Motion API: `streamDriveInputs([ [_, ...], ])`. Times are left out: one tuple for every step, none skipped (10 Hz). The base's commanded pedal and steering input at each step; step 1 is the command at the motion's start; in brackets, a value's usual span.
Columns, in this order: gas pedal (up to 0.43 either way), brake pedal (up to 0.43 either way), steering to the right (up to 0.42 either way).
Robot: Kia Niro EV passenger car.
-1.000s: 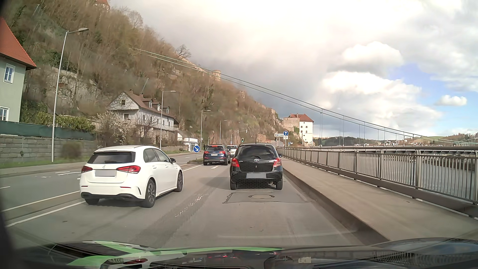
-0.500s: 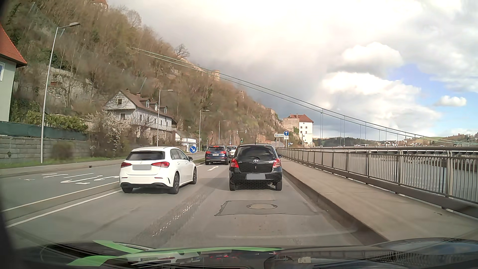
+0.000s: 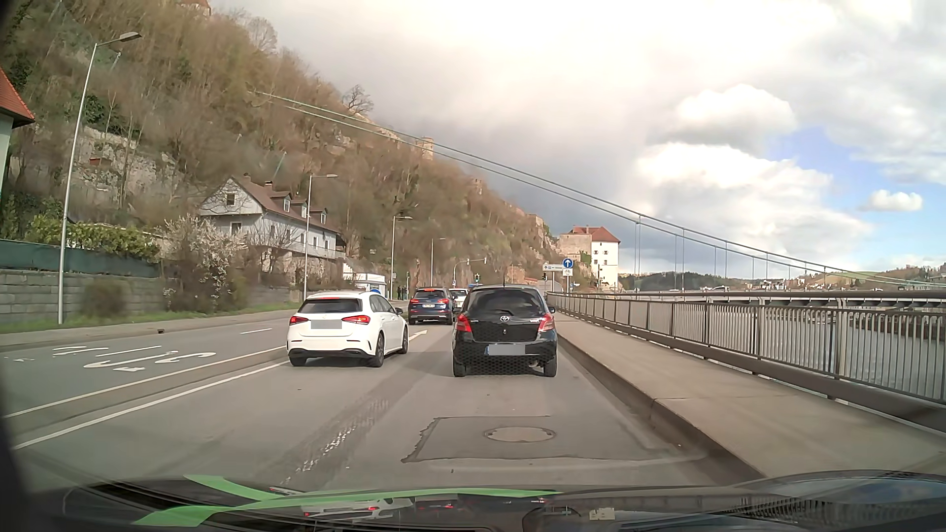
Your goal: Follow the waypoints while adhering to traffic rules and regulations
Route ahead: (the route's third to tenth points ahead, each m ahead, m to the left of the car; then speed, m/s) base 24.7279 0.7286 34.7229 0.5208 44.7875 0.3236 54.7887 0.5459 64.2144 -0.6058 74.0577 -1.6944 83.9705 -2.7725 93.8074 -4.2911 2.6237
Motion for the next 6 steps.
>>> streamDriveInputs([
  [0.047,0.0,0.0],
  [0.059,0.0,-0.001],
  [0.059,0.0,-0.001],
  [0.067,0.0,-0.001],
  [0.079,0.0,-0.001],
  [0.079,0.0,-0.001],
])
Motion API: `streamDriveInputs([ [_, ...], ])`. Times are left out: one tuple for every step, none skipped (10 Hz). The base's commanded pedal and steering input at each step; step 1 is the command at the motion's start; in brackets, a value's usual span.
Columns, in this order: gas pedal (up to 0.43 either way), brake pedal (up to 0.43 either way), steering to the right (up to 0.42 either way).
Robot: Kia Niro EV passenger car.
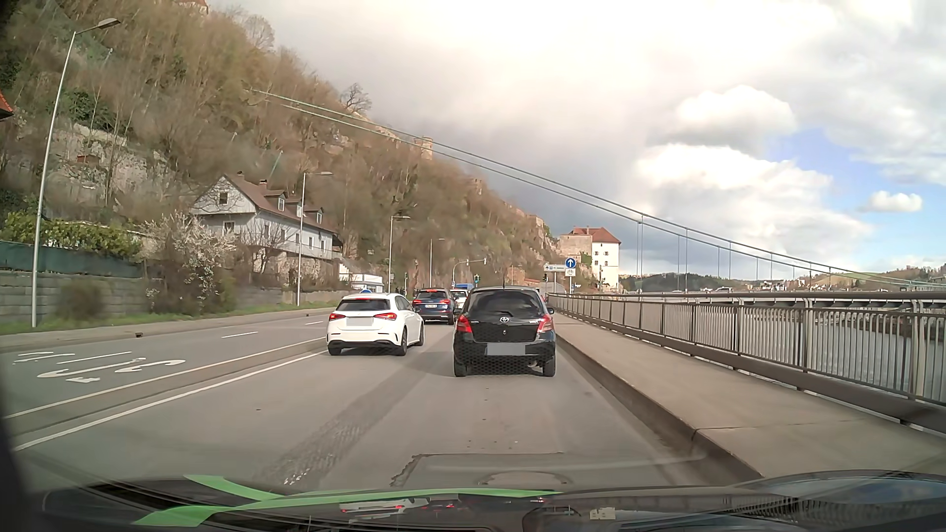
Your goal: Follow the waypoints while adhering to traffic rules and regulations
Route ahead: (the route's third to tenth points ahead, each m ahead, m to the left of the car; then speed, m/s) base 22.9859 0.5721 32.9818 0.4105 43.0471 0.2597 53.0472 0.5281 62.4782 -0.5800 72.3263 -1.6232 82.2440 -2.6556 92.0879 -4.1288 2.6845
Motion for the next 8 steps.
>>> streamDriveInputs([
  [0.079,0.0,-0.001],
  [0.079,0.0,-0.001],
  [0.079,0.0,-0.001],
  [0.079,0.0,-0.001],
  [0.079,0.0,-0.001],
  [0.079,0.0,-0.001],
  [0.079,0.0,-0.001],
  [0.079,0.0,-0.001],
])
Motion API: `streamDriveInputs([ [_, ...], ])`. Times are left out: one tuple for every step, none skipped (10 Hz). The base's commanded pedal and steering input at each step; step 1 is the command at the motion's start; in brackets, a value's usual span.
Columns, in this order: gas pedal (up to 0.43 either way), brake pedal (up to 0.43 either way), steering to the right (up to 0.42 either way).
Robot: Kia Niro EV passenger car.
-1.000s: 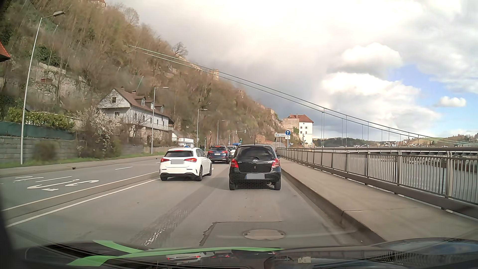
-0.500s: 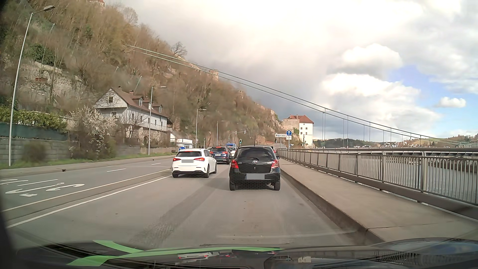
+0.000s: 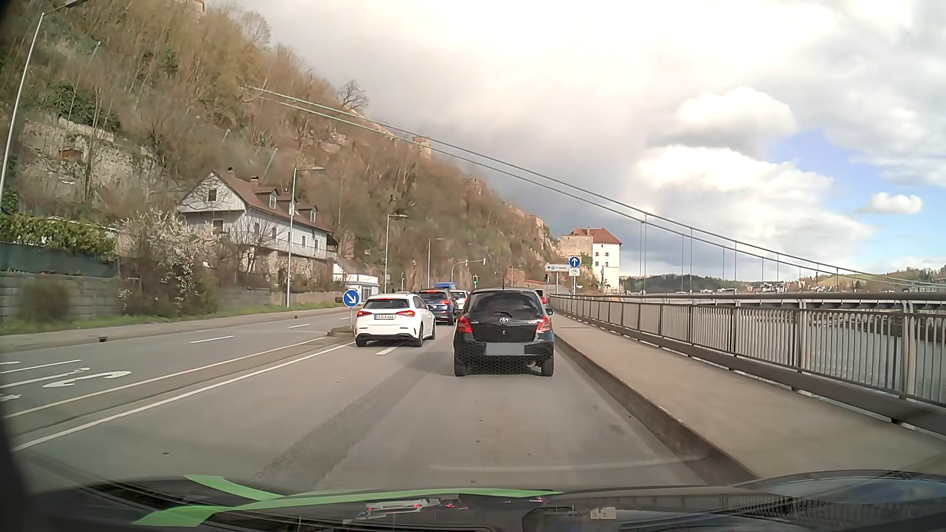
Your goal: Follow the waypoints while adhering to traffic rules and regulations
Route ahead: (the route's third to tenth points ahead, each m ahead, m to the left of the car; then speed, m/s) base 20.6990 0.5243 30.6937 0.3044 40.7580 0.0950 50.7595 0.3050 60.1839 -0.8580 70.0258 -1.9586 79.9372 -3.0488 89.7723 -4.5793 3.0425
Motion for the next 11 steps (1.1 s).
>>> streamDriveInputs([
  [0.079,0.0,-0.001],
  [0.079,0.0,-0.002],
  [0.079,0.0,-0.002],
  [0.079,0.0,-0.002],
  [0.079,0.0,-0.002],
  [0.079,0.0,-0.002],
  [0.079,0.0,-0.003],
  [0.079,0.0,-0.003],
  [0.079,0.0,-0.003],
  [0.079,0.0,-0.003],
  [0.079,0.0,-0.003],
])
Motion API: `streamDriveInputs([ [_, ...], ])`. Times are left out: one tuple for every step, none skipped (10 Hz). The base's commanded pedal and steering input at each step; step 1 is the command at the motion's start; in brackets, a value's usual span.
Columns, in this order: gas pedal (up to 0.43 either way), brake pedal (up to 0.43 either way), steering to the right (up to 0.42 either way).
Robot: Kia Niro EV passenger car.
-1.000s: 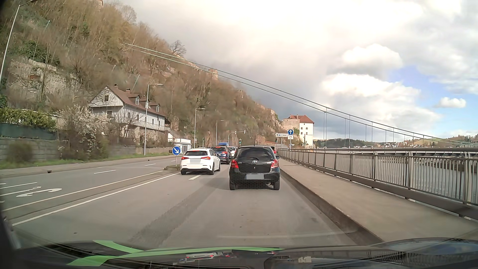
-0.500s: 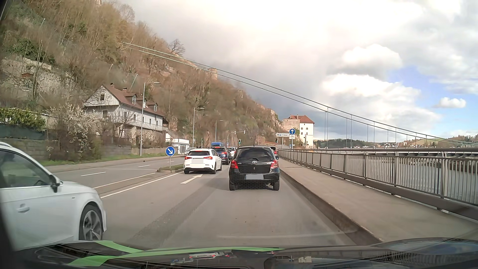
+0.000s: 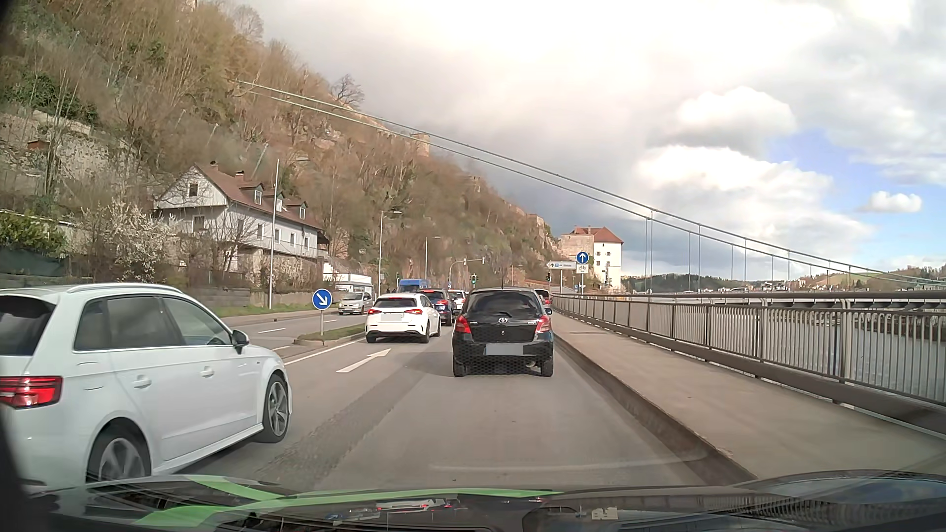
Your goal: Follow the waypoints while adhering to traffic rules and regulations
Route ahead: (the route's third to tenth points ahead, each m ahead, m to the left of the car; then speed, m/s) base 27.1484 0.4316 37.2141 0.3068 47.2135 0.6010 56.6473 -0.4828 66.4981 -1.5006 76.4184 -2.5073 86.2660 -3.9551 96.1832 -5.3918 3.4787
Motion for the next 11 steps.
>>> streamDriveInputs([
  [0.079,0.0,-0.003],
  [0.079,0.0,-0.003],
  [0.079,0.0,-0.003],
  [0.067,0.0,-0.003],
  [0.067,0.0,-0.003],
  [0.059,0.0,-0.003],
  [0.028,0.0,-0.003],
  [0.02,0.0,-0.003],
  [0.02,0.0,-0.004],
  [0.008,0.0,-0.003],
  [0.008,0.0,-0.004],
])
